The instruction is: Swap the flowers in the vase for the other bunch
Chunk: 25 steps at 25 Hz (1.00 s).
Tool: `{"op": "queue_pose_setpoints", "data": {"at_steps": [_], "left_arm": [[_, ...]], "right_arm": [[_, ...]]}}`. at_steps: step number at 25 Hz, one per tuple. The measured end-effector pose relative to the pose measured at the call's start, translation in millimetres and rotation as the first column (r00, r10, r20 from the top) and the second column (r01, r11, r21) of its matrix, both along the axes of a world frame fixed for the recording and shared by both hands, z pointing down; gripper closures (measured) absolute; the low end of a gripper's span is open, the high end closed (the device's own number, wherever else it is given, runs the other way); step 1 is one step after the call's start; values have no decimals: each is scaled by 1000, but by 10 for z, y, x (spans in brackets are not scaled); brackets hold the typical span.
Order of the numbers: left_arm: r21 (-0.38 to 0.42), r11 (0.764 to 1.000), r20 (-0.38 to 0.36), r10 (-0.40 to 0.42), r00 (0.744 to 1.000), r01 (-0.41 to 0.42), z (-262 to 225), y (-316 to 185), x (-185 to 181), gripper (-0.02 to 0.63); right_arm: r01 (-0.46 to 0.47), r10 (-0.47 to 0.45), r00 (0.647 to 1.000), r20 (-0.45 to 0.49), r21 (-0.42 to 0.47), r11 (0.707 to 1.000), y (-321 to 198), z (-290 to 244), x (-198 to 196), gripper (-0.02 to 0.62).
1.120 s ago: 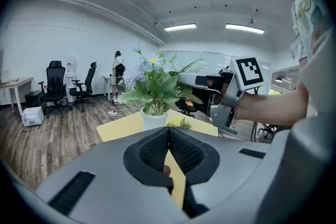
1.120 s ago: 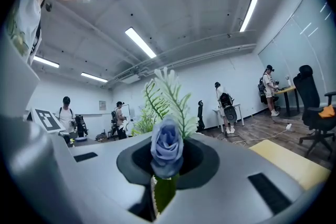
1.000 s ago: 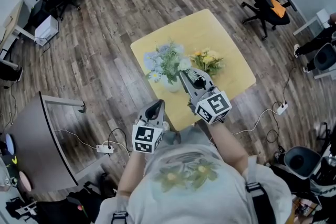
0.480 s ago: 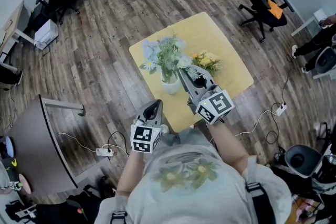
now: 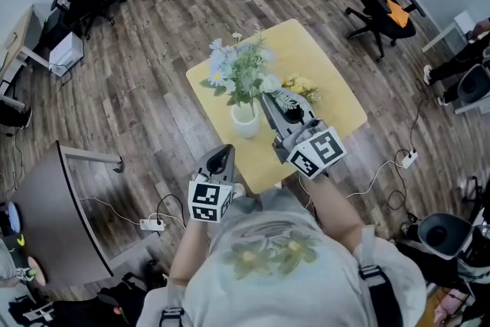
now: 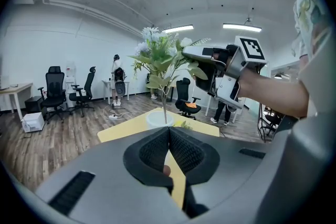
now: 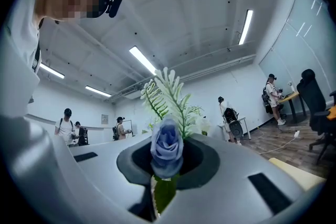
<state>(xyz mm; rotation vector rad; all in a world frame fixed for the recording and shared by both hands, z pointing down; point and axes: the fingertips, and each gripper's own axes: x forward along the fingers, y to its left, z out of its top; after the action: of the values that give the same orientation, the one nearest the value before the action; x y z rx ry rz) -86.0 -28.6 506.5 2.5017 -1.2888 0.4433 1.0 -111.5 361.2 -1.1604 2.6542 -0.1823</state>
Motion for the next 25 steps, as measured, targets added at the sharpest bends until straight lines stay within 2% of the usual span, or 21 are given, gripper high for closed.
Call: {"op": "queue_pose_setpoints", "data": {"at_steps": [15,25], "left_arm": [[6,1000,3,1,1000,-1,-60,-1,52,591],[7,1000,-5,4,1000,-4,-35,54,-6,591]], "right_arm": [[-23,14,997,73,133,991,-41,-699,200,527],[-64,40,991,128,187,980,-22,-1070,373,528]]}}
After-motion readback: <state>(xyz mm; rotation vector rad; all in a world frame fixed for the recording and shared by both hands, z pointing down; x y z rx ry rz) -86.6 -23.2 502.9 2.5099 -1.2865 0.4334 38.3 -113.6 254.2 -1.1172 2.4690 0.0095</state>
